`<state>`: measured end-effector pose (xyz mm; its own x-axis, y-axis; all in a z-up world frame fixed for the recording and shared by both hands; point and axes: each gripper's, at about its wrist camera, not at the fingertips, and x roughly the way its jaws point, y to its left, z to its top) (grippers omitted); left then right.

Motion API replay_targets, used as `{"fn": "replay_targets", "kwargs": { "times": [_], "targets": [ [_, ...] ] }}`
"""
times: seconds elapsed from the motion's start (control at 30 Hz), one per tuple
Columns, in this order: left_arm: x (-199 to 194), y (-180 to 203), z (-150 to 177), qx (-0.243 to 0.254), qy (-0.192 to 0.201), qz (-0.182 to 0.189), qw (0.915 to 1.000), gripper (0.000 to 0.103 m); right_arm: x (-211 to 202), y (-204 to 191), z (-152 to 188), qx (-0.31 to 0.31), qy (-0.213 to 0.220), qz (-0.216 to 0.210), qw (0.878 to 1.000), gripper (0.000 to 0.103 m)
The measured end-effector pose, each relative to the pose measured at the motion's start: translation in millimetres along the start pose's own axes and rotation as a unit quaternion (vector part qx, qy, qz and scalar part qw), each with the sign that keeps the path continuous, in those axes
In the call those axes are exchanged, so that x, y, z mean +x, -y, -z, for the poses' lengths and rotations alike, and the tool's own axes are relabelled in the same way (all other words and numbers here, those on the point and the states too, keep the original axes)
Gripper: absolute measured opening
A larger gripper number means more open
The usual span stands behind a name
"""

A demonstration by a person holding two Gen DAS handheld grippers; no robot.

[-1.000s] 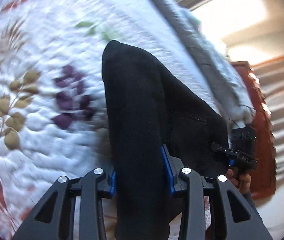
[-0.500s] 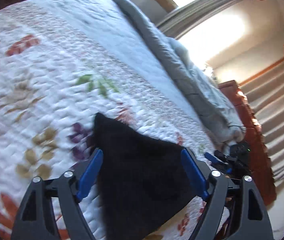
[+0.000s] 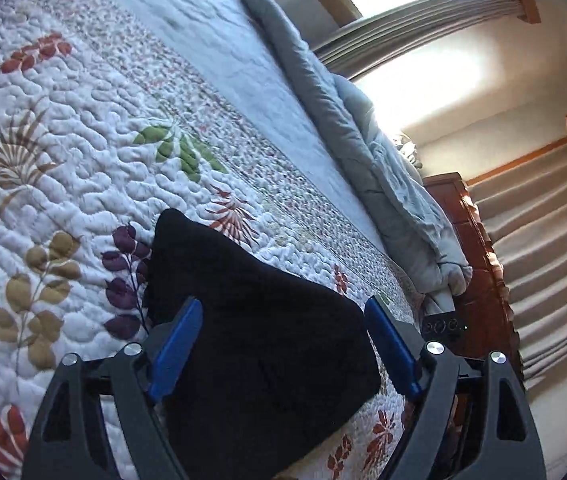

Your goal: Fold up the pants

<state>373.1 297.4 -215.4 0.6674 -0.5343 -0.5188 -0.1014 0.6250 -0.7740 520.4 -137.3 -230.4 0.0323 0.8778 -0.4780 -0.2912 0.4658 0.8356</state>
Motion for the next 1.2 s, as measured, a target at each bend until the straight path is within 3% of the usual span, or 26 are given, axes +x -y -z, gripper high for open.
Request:
{"fn": "replay_targets", "kwargs": {
  "times": [0.07, 0.13, 0.2, 0.27, 0.33, 0.37, 0.4, 0.47, 0.53, 0.6, 0.63, 0.7, 0.77, 0.83, 0.93, 1.03, 1.2],
  "targets": [
    [-11, 6, 27, 0.012, 0.002, 0.004, 0.9999, 0.087, 4, -16, 20, -0.014, -0.019, -0.017, 1.000, 0.017],
    [-6, 2, 47, 0.012, -0.005, -0.007, 0.9999, 0.087, 19, -3, 42, -0.008, -0.045, 0.022, 0.999, 0.017],
    [10, -11, 61, -0.001, -0.026, -0.020, 0.9994, 0.087, 31, 21, 53, 0.012, -0.050, 0.055, 0.997, 0.000],
    [18, -17, 69, -0.002, -0.033, -0.043, 0.9985, 0.087, 31, 44, 62, 0.054, -0.039, 0.034, 0.997, 0.000],
    [14, -14, 71, -0.002, -0.035, -0.066, 0.9972, 0.087, 20, 35, 65, 0.062, -0.018, 0.028, 0.998, 0.002],
    [7, -9, 73, -0.004, -0.035, -0.066, 0.9972, 0.087, 12, 24, 67, 0.061, -0.008, 0.026, 0.998, 0.011],
    [-2, -2, 77, 0.001, -0.033, -0.066, 0.9972, 0.087, 5, 16, 71, 0.060, -0.001, 0.023, 0.998, 0.027],
    [-28, 20, 91, 0.030, -0.023, -0.080, 0.9961, 0.087, -17, -13, 86, 0.049, 0.026, 0.034, 0.998, 0.041],
    [-53, 39, 109, 0.050, -0.015, -0.095, 0.9941, 0.093, -38, -46, 113, 0.023, 0.048, 0.066, 0.996, 0.053],
    [-84, 58, 137, 0.068, -0.004, -0.122, 0.9902, 0.097, -60, -70, 146, 0.005, 0.064, 0.114, 0.991, 0.082],
    [-96, 66, 149, 0.077, -0.001, -0.133, 0.9882, 0.099, -74, -84, 169, -0.004, 0.079, 0.136, 0.988, 0.084],
    [-125, 83, 180, 0.096, 0.016, -0.172, 0.9802, 0.099, -91, -104, 207, -0.009, 0.095, 0.158, 0.983, 0.091],
    [-151, 103, 209, 0.123, 0.037, -0.222, 0.9665, 0.099, -104, -120, 241, -0.006, 0.100, 0.187, 0.977, 0.095],
    [-170, 121, 232, 0.144, 0.057, -0.273, 0.9494, 0.099, -109, -140, 274, 0.000, 0.105, 0.240, 0.965, 0.098],
    [-197, 155, 273, 0.186, 0.080, -0.345, 0.9166, 0.099, -121, -166, 321, 0.021, 0.120, 0.305, 0.944, 0.100],
    [-216, 182, 304, 0.208, 0.088, -0.375, 0.8991, 0.099, -135, -201, 363, -0.025, 0.153, 0.340, 0.928, 0.100],
    [-255, 222, 342, 0.218, 0.112, -0.357, 0.9013, 0.099, -140, -271, 411, -0.129, 0.160, 0.403, 0.892, 0.100]
  ]
}}
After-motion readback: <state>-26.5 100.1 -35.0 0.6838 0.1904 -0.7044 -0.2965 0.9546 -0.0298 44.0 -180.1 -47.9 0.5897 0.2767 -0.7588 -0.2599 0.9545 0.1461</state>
